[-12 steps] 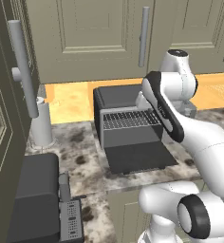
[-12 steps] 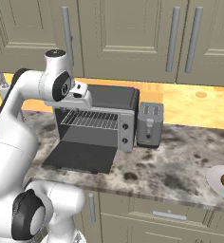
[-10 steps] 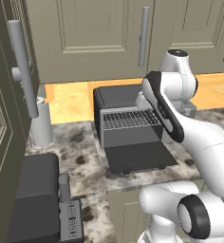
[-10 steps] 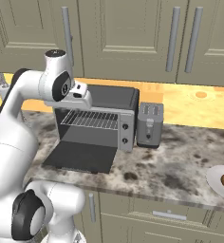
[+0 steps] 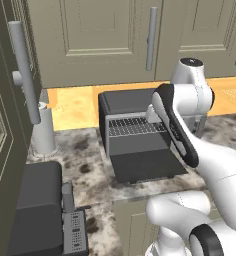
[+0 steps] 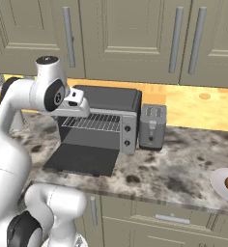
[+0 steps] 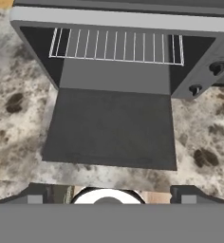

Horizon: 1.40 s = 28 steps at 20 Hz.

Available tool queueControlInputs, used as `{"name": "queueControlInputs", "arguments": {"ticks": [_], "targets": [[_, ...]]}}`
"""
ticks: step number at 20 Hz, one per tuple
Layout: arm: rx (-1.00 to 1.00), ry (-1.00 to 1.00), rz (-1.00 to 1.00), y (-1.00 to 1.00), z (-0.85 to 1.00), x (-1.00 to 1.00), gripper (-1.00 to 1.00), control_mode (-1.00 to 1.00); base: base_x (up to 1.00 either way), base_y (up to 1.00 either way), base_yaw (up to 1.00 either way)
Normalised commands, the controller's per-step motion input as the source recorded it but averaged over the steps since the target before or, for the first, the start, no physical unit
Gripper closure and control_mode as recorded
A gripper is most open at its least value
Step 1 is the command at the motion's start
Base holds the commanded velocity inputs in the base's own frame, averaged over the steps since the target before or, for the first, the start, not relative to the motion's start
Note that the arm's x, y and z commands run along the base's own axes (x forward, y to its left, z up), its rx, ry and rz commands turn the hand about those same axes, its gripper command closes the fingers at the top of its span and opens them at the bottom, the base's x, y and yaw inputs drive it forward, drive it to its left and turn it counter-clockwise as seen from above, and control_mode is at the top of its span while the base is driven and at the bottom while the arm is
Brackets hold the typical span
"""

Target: Pick up the bagel from the plate, place it on the toaster oven rack, close the door, and set the timer.

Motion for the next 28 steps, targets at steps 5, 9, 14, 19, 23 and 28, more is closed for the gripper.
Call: {"name": "queueControlInputs", "arguments": {"ticks": [5,9,14,19,23,28], "targets": [[-0.08,-0.01,0.00,0.21,-0.17,-0.11,-1.00,-1.00,0.00,0.00,0.00],[-0.11,0.00,0.00,0.31,-0.13,0.00,-1.00,-1.00,0.00,0.00,0.00],[-0.11,0.00,0.00,0.29,-0.06,0.00,-1.00,-1.00,0.00,0.00,0.00],[-0.10,-0.02,0.00,0.20,-0.07,0.00,-1.00,-1.00,0.00,0.00,0.00],[-0.09,-0.07,0.00,0.11,-0.11,0.01,-1.00,-1.00,0.00,0.00,0.00],[0.00,-0.17,0.00,0.00,-0.22,0.02,-1.00,-1.00,0.00,0.00,0.00]]}}
